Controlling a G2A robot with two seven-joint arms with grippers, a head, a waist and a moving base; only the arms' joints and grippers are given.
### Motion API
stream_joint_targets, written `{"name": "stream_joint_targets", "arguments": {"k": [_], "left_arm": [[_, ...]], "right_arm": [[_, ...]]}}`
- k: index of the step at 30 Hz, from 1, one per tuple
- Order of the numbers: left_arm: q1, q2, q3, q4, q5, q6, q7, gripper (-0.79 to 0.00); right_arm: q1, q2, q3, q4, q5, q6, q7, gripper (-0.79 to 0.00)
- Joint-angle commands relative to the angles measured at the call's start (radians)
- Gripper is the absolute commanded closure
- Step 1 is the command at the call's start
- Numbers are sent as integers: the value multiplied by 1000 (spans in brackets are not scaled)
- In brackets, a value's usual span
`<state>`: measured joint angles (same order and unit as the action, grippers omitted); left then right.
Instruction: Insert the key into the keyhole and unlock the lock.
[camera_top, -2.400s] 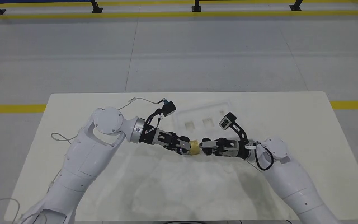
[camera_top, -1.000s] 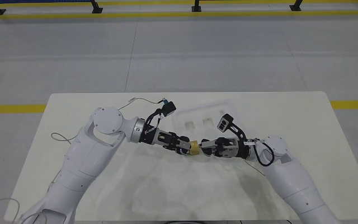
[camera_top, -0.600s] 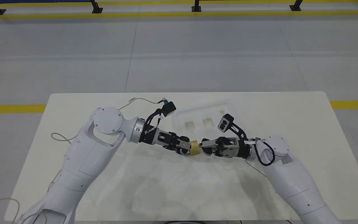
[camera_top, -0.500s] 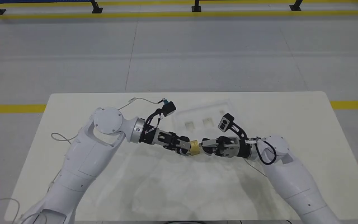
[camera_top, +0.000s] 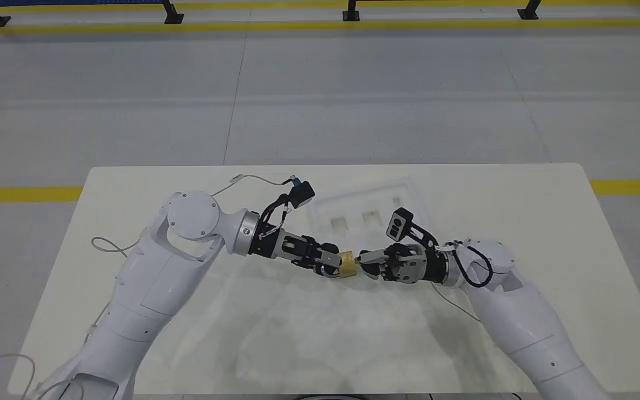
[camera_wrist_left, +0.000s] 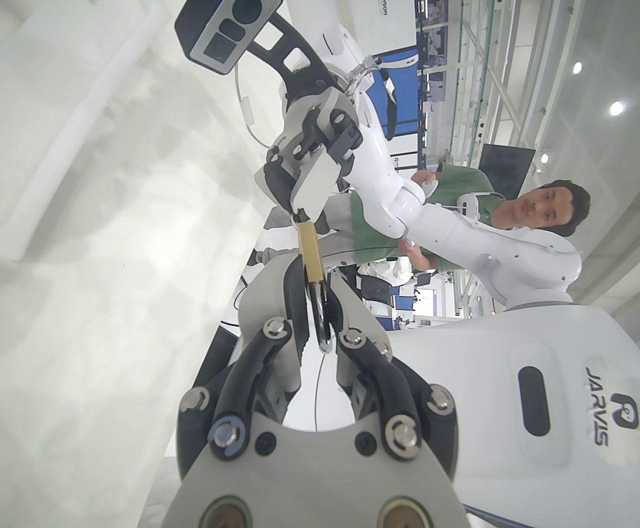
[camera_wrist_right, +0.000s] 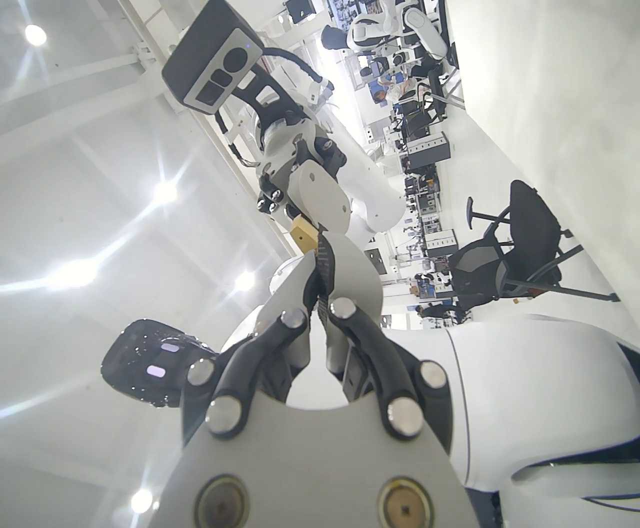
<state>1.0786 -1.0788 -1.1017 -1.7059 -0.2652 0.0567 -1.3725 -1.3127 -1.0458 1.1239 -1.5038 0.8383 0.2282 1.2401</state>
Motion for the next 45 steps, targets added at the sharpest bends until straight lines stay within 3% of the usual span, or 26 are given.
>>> {"name": "stream_joint_targets", "arguments": {"k": [1,45], "left_arm": [[0,0,0,0,0,0,0,0],[0,0,0,0,0,0,0,0]], "right_arm": [[2,0,-2,4,11,14,1,0],[45,4,-36,37,68,220,-8,0]]}}
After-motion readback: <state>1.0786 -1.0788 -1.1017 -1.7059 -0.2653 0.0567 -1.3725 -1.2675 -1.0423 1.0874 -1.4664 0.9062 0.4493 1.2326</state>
